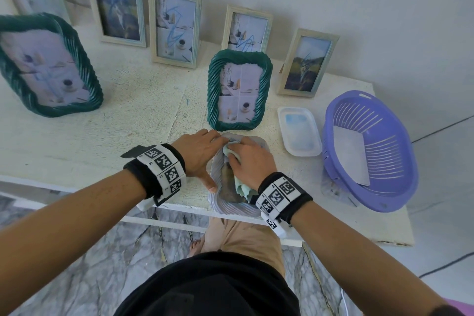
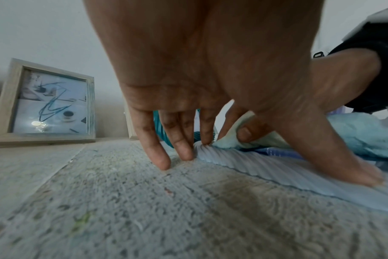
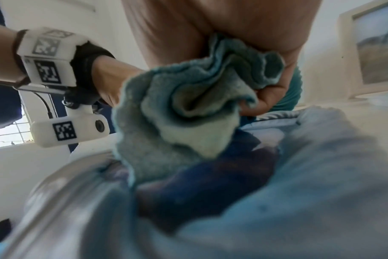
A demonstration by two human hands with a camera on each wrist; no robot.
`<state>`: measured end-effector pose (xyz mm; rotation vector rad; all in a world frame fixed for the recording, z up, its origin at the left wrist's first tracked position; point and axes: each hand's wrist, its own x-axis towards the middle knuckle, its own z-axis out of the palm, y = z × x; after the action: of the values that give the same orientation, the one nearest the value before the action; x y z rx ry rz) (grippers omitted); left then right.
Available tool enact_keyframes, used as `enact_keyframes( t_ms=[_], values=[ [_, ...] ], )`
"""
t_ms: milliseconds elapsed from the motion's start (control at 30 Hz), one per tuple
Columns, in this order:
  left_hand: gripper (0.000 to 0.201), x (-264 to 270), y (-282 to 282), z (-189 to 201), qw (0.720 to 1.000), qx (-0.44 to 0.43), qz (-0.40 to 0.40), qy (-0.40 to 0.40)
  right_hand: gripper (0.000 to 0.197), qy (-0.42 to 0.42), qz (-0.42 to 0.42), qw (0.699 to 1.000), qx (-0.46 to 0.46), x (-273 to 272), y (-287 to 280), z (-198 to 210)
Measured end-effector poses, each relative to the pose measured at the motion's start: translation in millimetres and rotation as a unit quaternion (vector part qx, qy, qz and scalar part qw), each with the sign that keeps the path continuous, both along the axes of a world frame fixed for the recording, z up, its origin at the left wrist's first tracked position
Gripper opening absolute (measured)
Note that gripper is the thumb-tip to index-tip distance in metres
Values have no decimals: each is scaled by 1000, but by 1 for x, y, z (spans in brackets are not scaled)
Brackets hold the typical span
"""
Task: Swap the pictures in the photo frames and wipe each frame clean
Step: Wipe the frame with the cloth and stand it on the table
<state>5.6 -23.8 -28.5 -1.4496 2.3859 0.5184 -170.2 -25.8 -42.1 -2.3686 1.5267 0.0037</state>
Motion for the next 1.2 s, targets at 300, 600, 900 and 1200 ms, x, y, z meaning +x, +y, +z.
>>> enact_keyframes(
  t_ms=[300, 600, 900, 1200],
  values=[
    [118, -4, -1, 6, 1000, 0, 0, -24, 32, 33, 71, 996, 32, -6, 14, 7],
    [116, -5, 0, 8, 1000, -2, 2, -22, 25, 44, 127, 989, 57, -17, 64, 21],
    [120, -4, 3, 5, 1000, 3, 9, -16, 25, 48, 125, 982, 134, -33, 52, 31],
    [122, -4, 2, 3, 1000, 7, 7, -17, 38, 66, -106, 991, -45, -75, -29, 49]
  ],
)
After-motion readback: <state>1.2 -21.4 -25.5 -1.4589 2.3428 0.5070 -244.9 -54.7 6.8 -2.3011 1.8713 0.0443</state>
